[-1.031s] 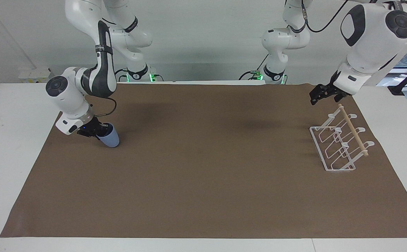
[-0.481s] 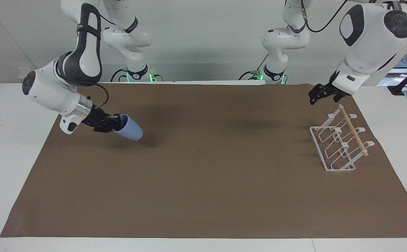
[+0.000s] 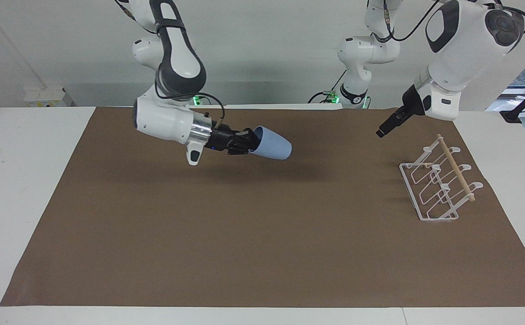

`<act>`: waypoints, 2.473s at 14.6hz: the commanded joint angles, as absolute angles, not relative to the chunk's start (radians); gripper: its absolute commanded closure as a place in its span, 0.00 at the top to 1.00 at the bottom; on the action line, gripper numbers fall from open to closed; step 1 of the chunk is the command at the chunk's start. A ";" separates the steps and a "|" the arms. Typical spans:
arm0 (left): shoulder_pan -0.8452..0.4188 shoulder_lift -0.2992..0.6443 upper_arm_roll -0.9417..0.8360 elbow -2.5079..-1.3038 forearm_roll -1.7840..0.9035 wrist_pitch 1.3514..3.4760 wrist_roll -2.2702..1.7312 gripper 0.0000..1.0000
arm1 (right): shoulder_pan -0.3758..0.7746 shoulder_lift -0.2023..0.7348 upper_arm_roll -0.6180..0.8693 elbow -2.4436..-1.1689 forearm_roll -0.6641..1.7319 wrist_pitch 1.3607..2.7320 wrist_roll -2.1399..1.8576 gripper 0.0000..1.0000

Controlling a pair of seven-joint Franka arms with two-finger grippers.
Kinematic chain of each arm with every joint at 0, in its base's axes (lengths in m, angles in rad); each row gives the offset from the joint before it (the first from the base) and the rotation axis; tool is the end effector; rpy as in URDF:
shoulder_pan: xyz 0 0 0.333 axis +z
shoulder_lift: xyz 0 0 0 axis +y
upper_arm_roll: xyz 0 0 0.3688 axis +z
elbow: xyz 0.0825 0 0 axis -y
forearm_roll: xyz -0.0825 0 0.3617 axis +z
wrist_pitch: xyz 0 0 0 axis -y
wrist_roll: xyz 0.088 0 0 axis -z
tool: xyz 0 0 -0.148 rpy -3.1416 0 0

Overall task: Hang cup on cup holder
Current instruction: 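Lift the cup with the right gripper while the left gripper opens toward it, then grasp the cup bottom with the left gripper from the right gripper, then carry the cup with the left gripper while the right gripper releases and withdraws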

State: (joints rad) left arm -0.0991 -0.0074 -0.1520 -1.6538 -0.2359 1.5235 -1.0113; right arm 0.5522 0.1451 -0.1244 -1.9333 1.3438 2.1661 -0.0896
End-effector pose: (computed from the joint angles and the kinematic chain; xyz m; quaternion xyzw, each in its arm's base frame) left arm 0.4911 -0.1630 0.6038 0.9199 0.3693 -0.1184 0.0585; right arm 0.5322 0.3251 0.4915 -0.8438 0.1129 0.0513 0.5222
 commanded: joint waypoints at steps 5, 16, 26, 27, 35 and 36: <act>-0.123 0.018 -0.199 -1.594 -0.362 1.658 -1.619 1.00 | 0.752 0.169 -0.130 -1.902 1.511 2.336 0.074 0.00; -0.144 -0.046 -0.304 -1.845 -0.416 1.812 -1.640 1.00 | 0.743 0.172 -0.071 -1.891 1.513 2.418 0.124 0.01; -0.141 -0.052 -0.305 -1.842 -0.368 1.812 -1.598 0.00 | 0.732 0.153 -0.080 -1.887 1.476 2.661 0.121 0.99; -0.143 -0.052 -0.307 -1.841 -0.268 1.810 -1.598 0.00 | 0.700 0.147 -0.087 -1.885 1.412 2.654 0.118 0.99; -0.146 0.090 -0.337 -1.852 0.634 1.674 -1.606 0.00 | 0.303 0.037 -0.091 -1.835 0.511 2.058 0.117 0.99; -0.150 0.124 -0.337 -1.855 0.760 1.651 -1.609 0.00 | 0.266 0.016 -0.091 -1.833 0.354 2.016 0.117 0.99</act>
